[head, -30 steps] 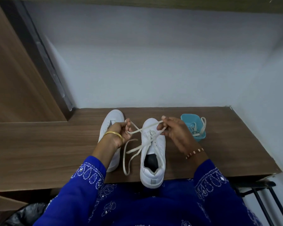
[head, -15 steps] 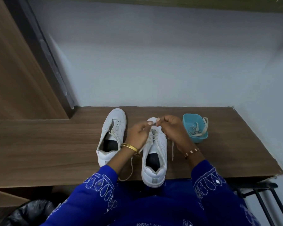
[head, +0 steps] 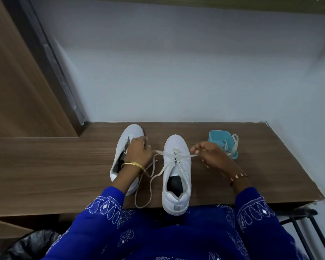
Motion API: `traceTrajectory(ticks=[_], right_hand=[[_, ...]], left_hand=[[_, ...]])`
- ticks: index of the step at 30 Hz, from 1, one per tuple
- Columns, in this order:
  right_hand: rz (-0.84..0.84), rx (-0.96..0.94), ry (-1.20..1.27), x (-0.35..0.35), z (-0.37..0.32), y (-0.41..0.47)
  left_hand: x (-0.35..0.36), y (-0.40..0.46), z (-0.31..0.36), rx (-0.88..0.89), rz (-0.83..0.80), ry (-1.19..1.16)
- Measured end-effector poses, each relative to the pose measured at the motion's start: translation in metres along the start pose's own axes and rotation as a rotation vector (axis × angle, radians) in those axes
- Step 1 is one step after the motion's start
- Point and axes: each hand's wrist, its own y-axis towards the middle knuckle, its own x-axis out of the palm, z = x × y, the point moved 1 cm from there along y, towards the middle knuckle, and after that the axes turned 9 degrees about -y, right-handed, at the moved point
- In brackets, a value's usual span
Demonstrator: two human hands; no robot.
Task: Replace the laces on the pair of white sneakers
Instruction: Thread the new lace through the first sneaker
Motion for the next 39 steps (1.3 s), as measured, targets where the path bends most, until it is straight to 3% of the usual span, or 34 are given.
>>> traceTrajectory(ticks=[3,7,18,24,29,33,39], right_hand=[[0.006,-0.104,-0.028,0.018,-0.015,0.001],[0.034,-0.15,-0.022,0.029,-0.021,0.008],[0.199,-0.081,-0.019,0.027,-0.008,0.009],[0.326,-0.033,-0.063,0.038,0.008,0.015],[0.068,-0.001,-0.286,0.059,0.028,0.009],[0.173,-0.111,-0.352,0.077,0.032,0.008],[0.139,0.009,-0.205,0.063,0.043,0.014]], left_hand=[[0.012,-0.016,0.014,0.204,-0.151,-0.049],[0.039,-0.027,0.029,0.184,-0.419,-0.142],[0.043,-0.02,0.021,0.105,-0.453,-0.118],[0.046,-0.021,0.014,0.085,-0.32,-0.127],[0.048,-0.023,-0.001,0.03,-0.269,-0.044],[0.058,-0.027,0.0,0.096,-0.312,0.015],[0.068,-0.028,-0.003,0.141,-0.306,0.207]])
